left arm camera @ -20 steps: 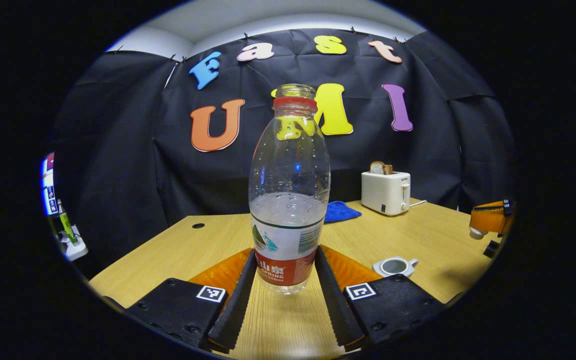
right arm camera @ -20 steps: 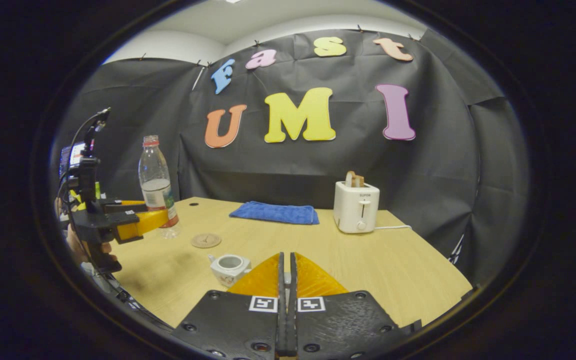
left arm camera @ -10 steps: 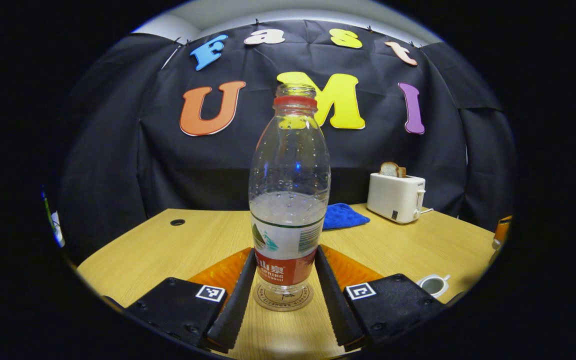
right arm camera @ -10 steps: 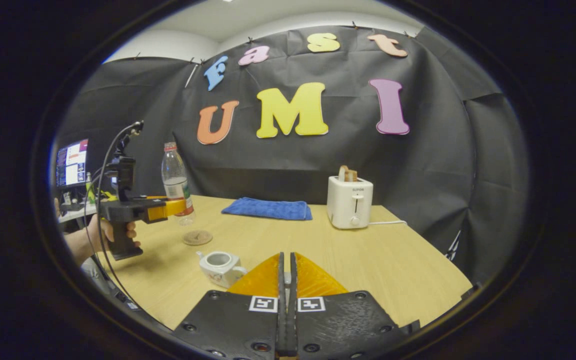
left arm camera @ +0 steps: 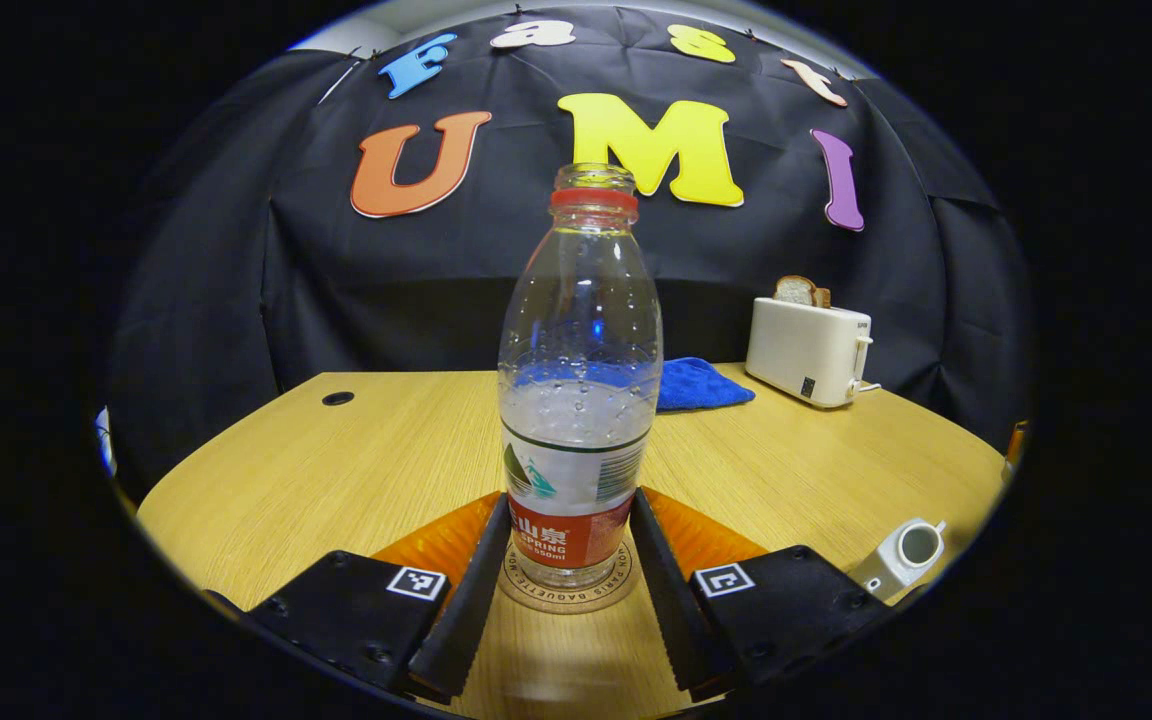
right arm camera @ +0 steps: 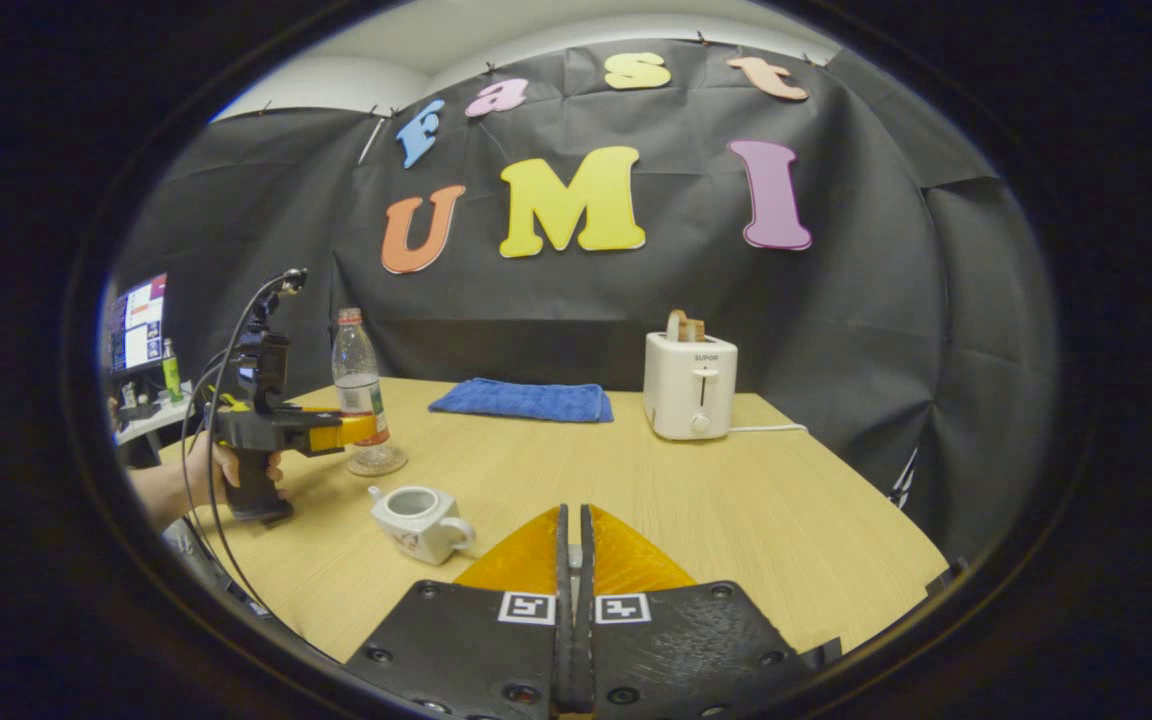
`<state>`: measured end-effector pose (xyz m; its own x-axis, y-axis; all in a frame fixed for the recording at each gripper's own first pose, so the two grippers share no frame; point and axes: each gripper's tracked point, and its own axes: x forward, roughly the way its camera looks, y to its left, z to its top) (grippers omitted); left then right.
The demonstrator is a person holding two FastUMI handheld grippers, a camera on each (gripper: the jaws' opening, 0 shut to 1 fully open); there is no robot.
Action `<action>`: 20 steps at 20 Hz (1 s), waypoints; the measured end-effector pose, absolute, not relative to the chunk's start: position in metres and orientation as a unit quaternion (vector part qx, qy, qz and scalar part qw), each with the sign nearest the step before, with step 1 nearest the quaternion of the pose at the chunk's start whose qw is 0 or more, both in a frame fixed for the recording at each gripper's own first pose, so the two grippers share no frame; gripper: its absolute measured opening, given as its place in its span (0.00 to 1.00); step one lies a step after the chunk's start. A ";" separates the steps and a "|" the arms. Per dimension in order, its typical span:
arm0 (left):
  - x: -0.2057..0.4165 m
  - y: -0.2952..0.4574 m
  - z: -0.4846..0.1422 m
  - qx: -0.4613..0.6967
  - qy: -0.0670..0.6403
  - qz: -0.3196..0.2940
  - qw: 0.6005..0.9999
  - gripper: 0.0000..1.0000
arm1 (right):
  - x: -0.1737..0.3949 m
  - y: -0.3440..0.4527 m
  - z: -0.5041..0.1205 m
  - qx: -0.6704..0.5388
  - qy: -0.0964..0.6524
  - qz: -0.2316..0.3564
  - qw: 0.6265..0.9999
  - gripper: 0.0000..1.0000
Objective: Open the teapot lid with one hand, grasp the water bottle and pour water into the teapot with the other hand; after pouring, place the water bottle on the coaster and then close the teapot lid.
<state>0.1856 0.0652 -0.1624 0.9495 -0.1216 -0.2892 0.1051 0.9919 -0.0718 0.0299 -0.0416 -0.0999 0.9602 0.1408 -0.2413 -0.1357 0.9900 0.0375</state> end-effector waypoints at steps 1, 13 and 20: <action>0.186 0.067 -0.162 -0.027 0.146 -0.056 0.987 0.76 | 0.029 -0.040 -0.100 0.010 0.123 0.070 0.990 0.00; 0.164 0.074 -0.162 -0.050 0.154 -0.055 0.985 1.00 | 0.031 -0.025 -0.095 0.006 0.118 0.080 0.990 0.00; 0.100 0.123 -0.132 -0.040 0.122 -0.006 0.992 0.99 | 0.055 0.035 -0.067 -0.011 0.085 0.132 0.988 0.00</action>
<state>0.1000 0.1227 -0.1321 0.9699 -0.0224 -0.2424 0.0030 0.9968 -0.0801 0.0546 0.0353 -0.0673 0.9508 0.2581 -0.1716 -0.2618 0.9651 0.0006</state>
